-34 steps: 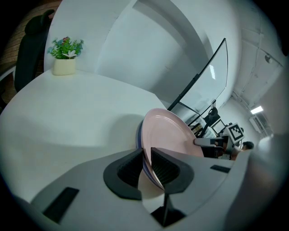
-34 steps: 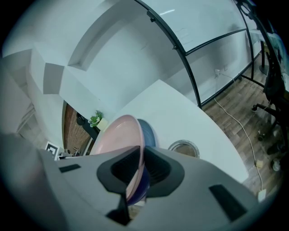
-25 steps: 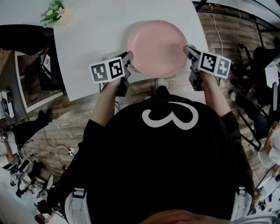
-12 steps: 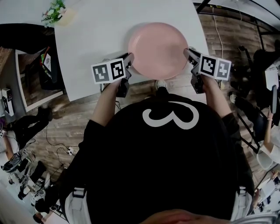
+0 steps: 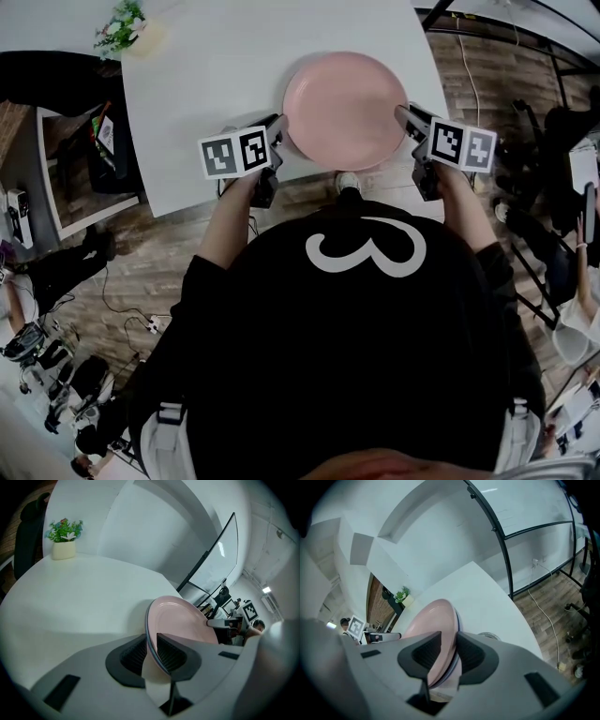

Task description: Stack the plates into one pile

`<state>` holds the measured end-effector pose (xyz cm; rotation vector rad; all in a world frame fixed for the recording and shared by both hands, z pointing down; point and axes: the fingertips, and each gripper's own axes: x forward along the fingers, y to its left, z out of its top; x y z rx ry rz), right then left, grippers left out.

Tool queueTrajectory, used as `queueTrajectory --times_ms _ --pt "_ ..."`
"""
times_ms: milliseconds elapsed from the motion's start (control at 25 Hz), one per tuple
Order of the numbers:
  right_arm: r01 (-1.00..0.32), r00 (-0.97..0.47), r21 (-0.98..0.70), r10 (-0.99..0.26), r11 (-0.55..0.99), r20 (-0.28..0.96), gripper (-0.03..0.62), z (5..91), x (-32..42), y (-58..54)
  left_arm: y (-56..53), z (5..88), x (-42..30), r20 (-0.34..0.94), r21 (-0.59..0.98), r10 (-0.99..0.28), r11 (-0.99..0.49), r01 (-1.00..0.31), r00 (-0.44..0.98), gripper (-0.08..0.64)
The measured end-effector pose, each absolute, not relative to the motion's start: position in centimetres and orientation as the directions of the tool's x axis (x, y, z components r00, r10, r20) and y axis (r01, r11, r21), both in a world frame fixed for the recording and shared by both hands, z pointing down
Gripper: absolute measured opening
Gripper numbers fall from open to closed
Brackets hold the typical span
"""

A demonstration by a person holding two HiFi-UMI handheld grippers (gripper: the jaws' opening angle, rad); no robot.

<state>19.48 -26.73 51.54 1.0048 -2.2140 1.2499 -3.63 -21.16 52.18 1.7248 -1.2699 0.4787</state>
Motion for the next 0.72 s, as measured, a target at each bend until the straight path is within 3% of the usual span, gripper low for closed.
queueTrajectory --times_ms 200,440,720 --pt "-0.771 -0.636 -0.533 -0.421 0.349 0.646 0.161 51.3 19.4 -26.1 -20.3 51.3 -4.0 0.726 0.436 -0.561 -0.071 -0.897 0.398 0.071" --pt "-0.803 -0.596 -0.495 -0.476 0.333 0.647 0.167 50.0 19.8 -25.7 -18.9 50.0 -4.6 0.685 0.48 -0.583 -0.091 -0.872 0.438 0.071" --pt "-0.791 -0.603 -0.511 -0.569 0.336 0.559 0.167 46.8 19.3 -22.3 -16.3 47.8 -2.7 0.587 0.586 -0.58 -0.177 -0.791 0.565 0.071"
